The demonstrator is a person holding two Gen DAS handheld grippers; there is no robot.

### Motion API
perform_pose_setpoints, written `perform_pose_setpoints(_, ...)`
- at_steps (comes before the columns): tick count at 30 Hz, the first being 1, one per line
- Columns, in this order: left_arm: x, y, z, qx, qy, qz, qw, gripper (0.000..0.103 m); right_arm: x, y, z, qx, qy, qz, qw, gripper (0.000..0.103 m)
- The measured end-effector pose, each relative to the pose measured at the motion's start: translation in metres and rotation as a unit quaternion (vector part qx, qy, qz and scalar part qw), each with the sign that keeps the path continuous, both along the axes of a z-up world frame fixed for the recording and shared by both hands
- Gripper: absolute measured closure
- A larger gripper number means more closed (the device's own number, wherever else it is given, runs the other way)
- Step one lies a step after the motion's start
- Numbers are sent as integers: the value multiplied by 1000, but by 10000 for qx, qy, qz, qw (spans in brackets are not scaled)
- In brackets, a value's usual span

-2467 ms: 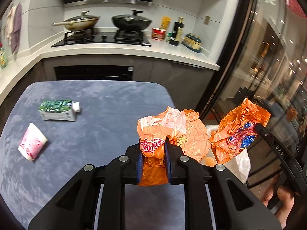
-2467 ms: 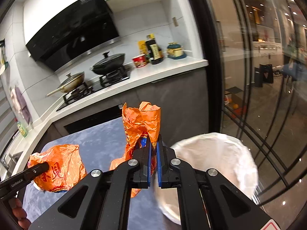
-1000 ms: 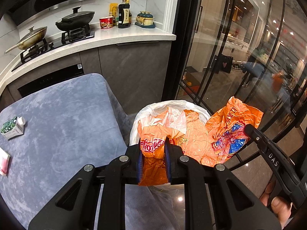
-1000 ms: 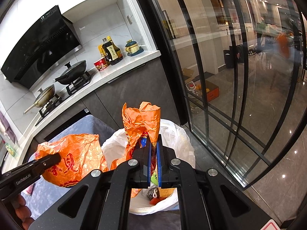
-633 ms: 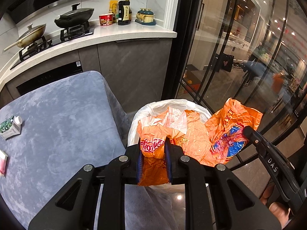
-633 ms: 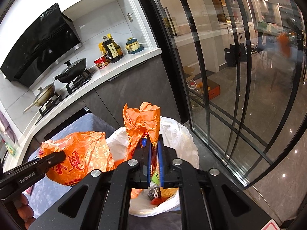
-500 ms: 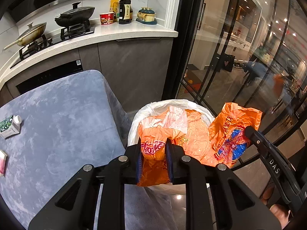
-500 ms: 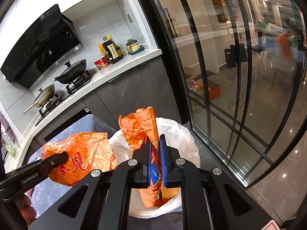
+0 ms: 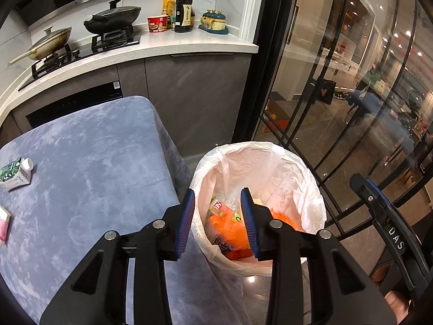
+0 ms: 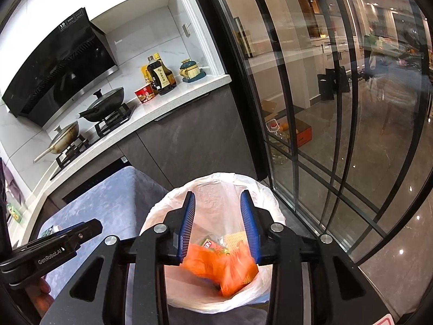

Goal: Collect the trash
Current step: 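Open both tools to drop the orange bags into the bin, then withdraw both tools from the bin back to the table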

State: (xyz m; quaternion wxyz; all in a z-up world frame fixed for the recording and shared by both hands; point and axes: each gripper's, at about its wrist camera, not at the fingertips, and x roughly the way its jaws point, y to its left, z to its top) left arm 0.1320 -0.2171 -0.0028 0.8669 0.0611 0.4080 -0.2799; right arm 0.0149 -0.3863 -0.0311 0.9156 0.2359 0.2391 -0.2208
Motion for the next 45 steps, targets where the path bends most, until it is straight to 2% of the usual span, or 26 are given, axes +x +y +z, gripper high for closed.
perform_pose_setpoints(4,2,7,2,-43,16,47,10000,67,0,3,2,-42,-9,43,10000,68)
perform_pose_setpoints(7,2,14,4,-105,-4,118,9999,57,0,7,6,-75,-24,76,9999,67)
perform_pose_setpoints(18,10,54,14,-249,-53,377,9990,57,8,39,20,-221,-68,316,9992,66)
perform_pose_setpoints(23,13,82,17,-319,-69,567,9979,54,17,63,27,-301,-104,488,9983,59)
perform_pose_setpoints(29,23,127,22,-398,-163,958,9945,43,34,98,34,-399,-116,775,9961,54)
perform_pose_setpoints(38,40,206,21,-429,-213,1542,9869,37,68,169,35,-539,-30,1380,9890,52)
perform_pose_setpoints(45,56,284,10,-265,-236,2116,9767,36,98,228,31,-609,102,1892,9800,51)
